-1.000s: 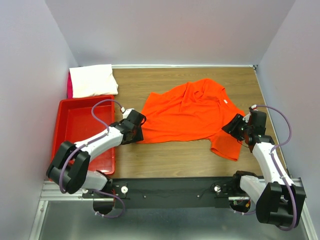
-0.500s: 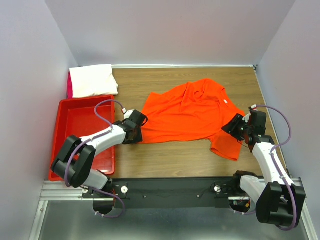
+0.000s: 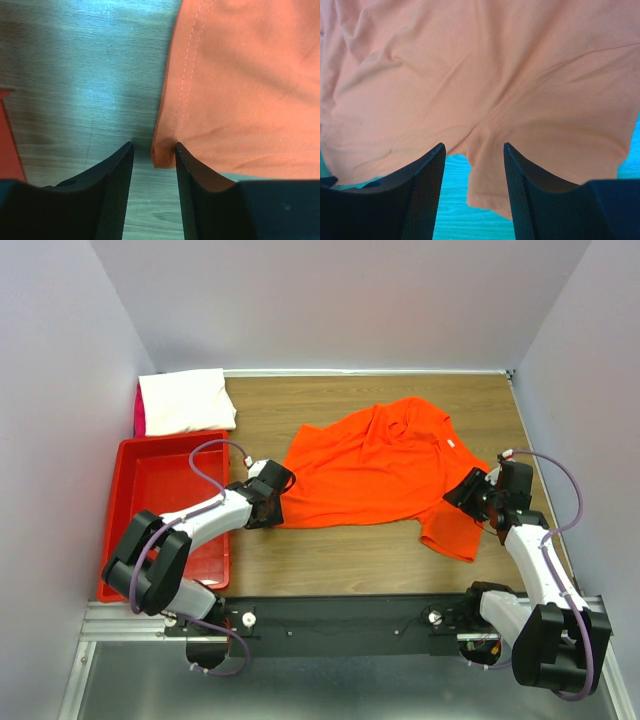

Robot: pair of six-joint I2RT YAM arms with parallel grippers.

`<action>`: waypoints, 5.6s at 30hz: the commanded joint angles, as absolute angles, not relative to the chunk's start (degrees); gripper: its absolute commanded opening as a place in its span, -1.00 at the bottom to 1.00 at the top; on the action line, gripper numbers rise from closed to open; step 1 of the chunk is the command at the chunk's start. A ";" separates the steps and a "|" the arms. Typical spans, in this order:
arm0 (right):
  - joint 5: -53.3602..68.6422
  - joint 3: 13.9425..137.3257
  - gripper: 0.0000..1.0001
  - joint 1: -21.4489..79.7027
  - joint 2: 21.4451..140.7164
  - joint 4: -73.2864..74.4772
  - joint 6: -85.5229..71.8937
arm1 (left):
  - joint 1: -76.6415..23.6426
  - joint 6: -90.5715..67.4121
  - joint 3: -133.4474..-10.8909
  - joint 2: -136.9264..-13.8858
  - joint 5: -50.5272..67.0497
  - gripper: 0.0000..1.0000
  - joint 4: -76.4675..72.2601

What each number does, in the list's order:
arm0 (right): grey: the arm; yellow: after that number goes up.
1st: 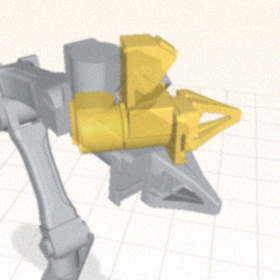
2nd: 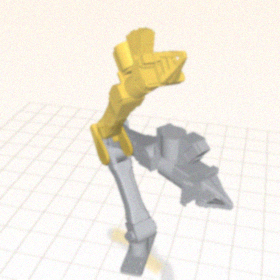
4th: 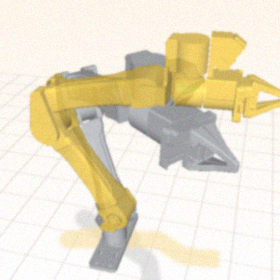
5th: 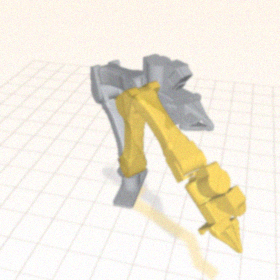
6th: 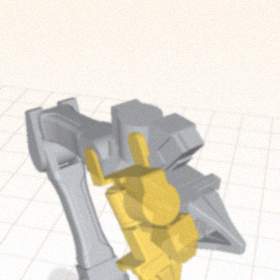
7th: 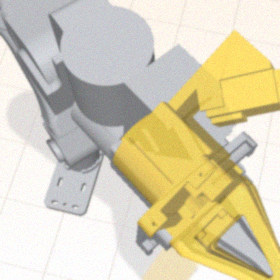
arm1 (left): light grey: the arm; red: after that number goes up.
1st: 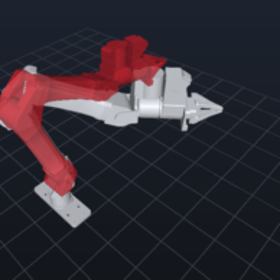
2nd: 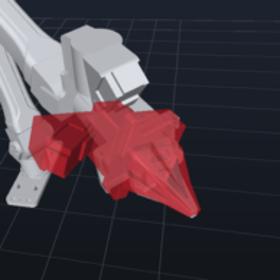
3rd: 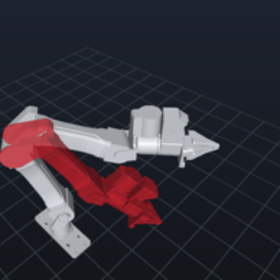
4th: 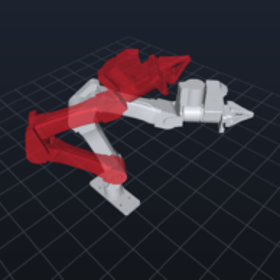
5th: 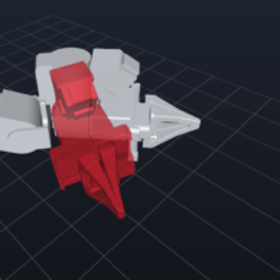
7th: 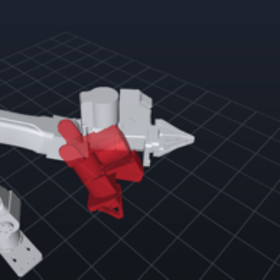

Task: Fold and stack the t-shirts
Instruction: Flatten the tshirt out

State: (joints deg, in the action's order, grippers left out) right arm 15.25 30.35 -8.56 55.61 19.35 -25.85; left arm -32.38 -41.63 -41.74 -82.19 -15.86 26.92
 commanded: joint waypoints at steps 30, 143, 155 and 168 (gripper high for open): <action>15.48 31.20 0.15 -6.86 54.76 22.23 -27.95 | -28.13 -34.37 -47.55 -85.96 -21.10 -1.00 30.16; -15.83 131.22 -0.99 -5.45 66.36 34.10 -2.55 | -22.15 -14.15 -114.34 -63.18 -6.77 -1.00 34.71; -1.32 97.17 -0.99 -5.45 69.61 27.18 -0.53 | -22.06 -15.20 -87.39 -73.28 -11.95 -1.00 23.66; 1.66 63.45 -0.99 -5.54 94.45 -6.75 -5.19 | -18.20 -15.38 -86.29 -112.57 -8.09 -1.00 11.78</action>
